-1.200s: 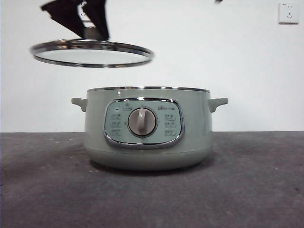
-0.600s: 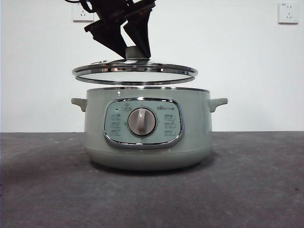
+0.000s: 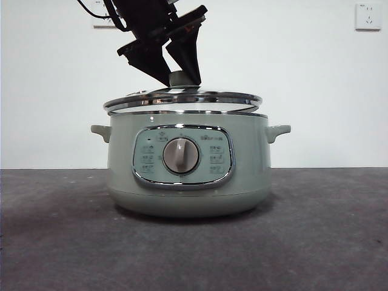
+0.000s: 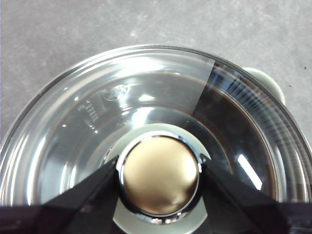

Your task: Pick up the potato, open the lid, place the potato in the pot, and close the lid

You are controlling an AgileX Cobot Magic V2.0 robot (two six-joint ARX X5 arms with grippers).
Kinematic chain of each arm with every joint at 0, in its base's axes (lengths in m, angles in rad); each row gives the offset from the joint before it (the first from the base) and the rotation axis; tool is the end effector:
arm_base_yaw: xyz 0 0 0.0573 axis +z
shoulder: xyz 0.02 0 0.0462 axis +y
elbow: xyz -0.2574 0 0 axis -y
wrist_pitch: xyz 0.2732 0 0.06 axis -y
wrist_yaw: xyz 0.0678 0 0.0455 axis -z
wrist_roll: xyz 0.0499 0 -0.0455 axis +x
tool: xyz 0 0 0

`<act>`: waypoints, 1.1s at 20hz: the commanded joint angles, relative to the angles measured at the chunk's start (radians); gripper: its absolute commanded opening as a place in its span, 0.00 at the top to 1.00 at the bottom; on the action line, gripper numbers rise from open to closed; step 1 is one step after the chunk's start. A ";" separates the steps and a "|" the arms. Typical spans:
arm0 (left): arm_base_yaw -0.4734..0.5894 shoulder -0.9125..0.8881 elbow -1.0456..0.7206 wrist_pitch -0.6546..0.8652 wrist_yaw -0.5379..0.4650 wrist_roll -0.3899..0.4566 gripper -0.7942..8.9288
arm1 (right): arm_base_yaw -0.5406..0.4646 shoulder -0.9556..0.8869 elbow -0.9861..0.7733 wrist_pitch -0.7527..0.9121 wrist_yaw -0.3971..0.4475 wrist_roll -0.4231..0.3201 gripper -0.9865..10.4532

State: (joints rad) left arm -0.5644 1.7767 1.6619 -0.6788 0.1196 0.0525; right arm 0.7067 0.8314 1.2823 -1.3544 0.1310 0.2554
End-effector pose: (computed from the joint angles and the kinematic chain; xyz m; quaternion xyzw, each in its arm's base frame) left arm 0.3628 -0.2367 0.3001 0.1080 0.3687 -0.3191 0.8664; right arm 0.1098 0.0852 0.3746 -0.0662 0.4281 0.2025 0.8783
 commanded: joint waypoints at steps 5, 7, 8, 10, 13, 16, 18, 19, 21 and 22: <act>-0.019 0.050 0.007 0.018 0.011 0.005 0.93 | 0.001 0.000 -0.011 0.023 -0.001 0.014 0.33; -0.022 0.070 0.007 0.018 0.011 0.013 0.93 | 0.001 0.000 -0.011 0.021 -0.001 0.014 0.33; -0.023 0.074 0.007 0.018 0.011 0.013 0.93 | 0.001 0.000 -0.011 0.021 -0.001 0.013 0.33; -0.023 0.079 0.007 0.018 0.011 0.018 0.93 | 0.001 0.000 -0.011 0.022 -0.001 0.013 0.33; -0.023 0.079 0.007 0.011 0.010 0.044 0.93 | 0.001 0.001 -0.011 0.024 0.000 0.009 0.33; -0.024 0.079 0.008 -0.002 -0.033 0.095 0.93 | 0.001 0.000 -0.011 0.024 0.000 0.006 0.33; -0.031 0.079 0.007 -0.006 -0.042 0.134 0.93 | 0.001 0.001 -0.011 0.028 0.000 0.006 0.33; -0.031 0.079 0.007 -0.005 -0.042 0.136 0.93 | 0.001 0.001 -0.011 0.032 0.000 0.006 0.33; -0.031 0.079 0.007 -0.004 -0.041 0.136 0.93 | 0.001 0.001 -0.011 0.046 0.000 0.005 0.33; -0.031 0.079 0.007 -0.005 -0.041 0.136 0.92 | 0.001 0.001 -0.011 0.052 0.000 0.003 0.33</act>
State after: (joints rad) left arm -0.5896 1.8286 1.6794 -0.6666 0.0860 0.1432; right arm 0.7067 0.8322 1.2816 -1.3079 0.1310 0.2581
